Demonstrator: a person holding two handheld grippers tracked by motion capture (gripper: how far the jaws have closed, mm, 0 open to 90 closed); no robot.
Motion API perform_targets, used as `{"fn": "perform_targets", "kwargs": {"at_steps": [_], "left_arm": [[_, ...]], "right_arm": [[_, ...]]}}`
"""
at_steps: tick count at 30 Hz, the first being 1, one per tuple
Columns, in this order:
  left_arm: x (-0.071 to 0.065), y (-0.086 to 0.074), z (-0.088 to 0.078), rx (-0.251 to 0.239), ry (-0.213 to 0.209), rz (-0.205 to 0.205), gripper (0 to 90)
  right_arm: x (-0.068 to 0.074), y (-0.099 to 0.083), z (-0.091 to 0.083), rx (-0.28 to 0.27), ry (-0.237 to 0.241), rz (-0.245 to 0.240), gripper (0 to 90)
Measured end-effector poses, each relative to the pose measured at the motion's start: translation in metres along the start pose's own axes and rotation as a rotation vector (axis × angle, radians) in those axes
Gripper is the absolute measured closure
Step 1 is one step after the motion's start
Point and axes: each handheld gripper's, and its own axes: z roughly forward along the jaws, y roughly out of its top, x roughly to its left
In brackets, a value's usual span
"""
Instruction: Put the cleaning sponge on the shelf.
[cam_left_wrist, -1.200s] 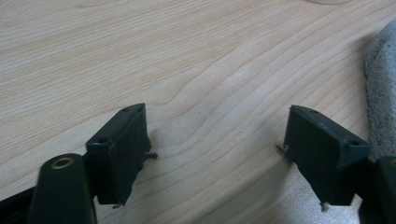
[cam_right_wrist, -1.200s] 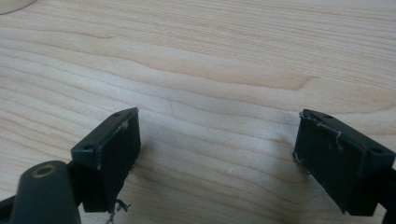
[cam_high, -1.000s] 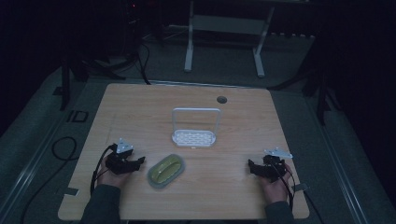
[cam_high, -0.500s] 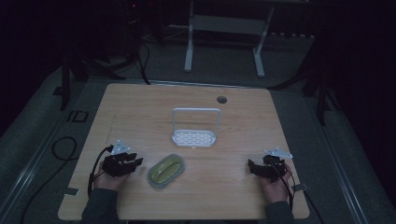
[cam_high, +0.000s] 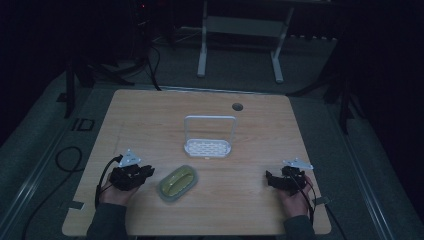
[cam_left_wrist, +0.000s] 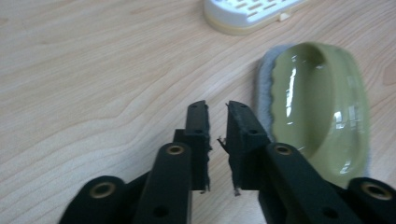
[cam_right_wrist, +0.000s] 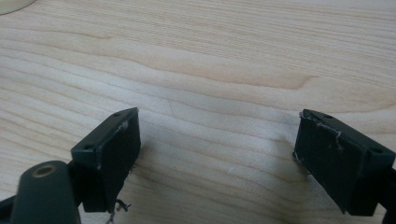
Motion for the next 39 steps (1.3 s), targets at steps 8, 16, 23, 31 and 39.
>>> {"fn": "perform_targets", "kwargs": {"at_steps": [8,16,23,31,39], "left_arm": [[-0.010,0.009,-0.006,0.002,-0.040,0.020,89.9],[-0.023,0.021,-0.011,0.011,-0.047,0.061,90.0],[-0.037,0.031,-0.010,0.015,-0.071,0.100,90.0],[-0.052,0.042,0.002,0.031,-0.110,0.135,90.0],[-0.064,0.051,0.013,0.048,-0.140,0.170,90.0]], "right_arm": [[0.000,0.000,0.000,0.000,0.000,0.000,14.1],[0.000,0.000,0.000,0.000,0.001,-0.001,14.1],[0.000,0.000,0.000,0.000,0.001,-0.001,14.1],[0.000,0.000,0.000,0.000,0.001,-0.001,14.1],[0.000,0.000,0.000,-0.001,0.001,0.000,14.1]]}}
